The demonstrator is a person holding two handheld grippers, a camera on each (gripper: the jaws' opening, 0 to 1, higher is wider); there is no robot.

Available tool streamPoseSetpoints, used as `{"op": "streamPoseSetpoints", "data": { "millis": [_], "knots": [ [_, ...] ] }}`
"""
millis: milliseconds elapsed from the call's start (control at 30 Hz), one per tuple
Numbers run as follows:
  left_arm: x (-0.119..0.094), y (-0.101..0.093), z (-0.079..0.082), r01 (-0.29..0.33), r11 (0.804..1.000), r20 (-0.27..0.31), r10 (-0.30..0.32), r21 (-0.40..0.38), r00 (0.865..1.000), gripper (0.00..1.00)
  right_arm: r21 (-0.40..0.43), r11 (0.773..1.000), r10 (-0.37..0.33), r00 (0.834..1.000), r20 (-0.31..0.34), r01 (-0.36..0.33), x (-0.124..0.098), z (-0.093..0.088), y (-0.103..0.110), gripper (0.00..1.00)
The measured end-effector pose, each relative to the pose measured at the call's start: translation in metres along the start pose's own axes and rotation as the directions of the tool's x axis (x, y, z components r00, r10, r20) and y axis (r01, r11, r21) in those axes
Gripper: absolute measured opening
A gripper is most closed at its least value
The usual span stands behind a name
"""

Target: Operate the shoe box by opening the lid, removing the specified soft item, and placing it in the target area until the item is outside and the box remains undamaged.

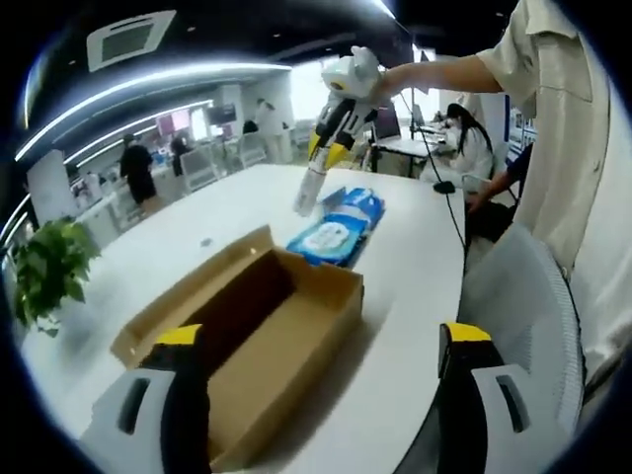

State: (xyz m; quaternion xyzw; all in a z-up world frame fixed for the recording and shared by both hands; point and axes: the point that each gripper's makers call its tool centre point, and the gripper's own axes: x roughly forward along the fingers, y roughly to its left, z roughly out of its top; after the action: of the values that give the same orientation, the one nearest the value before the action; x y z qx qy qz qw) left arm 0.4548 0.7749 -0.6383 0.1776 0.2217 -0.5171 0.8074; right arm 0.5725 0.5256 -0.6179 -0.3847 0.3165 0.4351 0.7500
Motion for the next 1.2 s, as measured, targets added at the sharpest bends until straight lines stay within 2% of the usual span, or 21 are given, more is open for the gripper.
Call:
{"op": "streamPoseSetpoints", "data": {
  "millis": [300, 433, 700, 967, 1200],
  "knots": [
    [-0.017, 0.021, -0.015, -0.088, 0.992, -0.011, 0.087, -0.093, 0.996, 1.0, 0.011, 0.997, 0.073, 0.995, -0.071, -0.072, 0.03, -0.018, -0.016, 0.17],
    [-0.025, 0.031, -0.023, -0.133, 0.982, -0.024, 0.131, -0.13, 0.991, 1.0, -0.011, 0.996, 0.091, 0.99, -0.112, -0.092, 0.044, -0.029, -0.022, 0.17],
    [-0.034, 0.043, -0.036, -0.196, 0.964, -0.052, 0.19, -0.18, 0.98, 1.0, 0.022, 0.991, 0.136, 0.978, -0.158, -0.135, 0.068, -0.044, -0.032, 0.17],
    [-0.04, 0.052, -0.048, -0.24, 0.945, -0.076, 0.229, -0.223, 0.971, 0.99, 0.015, 0.986, 0.168, 0.965, -0.202, -0.169, 0.08, -0.057, -0.039, 0.17],
    [-0.043, 0.06, -0.058, -0.271, 0.926, -0.09, 0.256, -0.264, 0.962, 0.96, 0.02, 0.98, 0.195, 0.954, -0.225, -0.196, 0.084, -0.066, -0.036, 0.18]
  ]
}}
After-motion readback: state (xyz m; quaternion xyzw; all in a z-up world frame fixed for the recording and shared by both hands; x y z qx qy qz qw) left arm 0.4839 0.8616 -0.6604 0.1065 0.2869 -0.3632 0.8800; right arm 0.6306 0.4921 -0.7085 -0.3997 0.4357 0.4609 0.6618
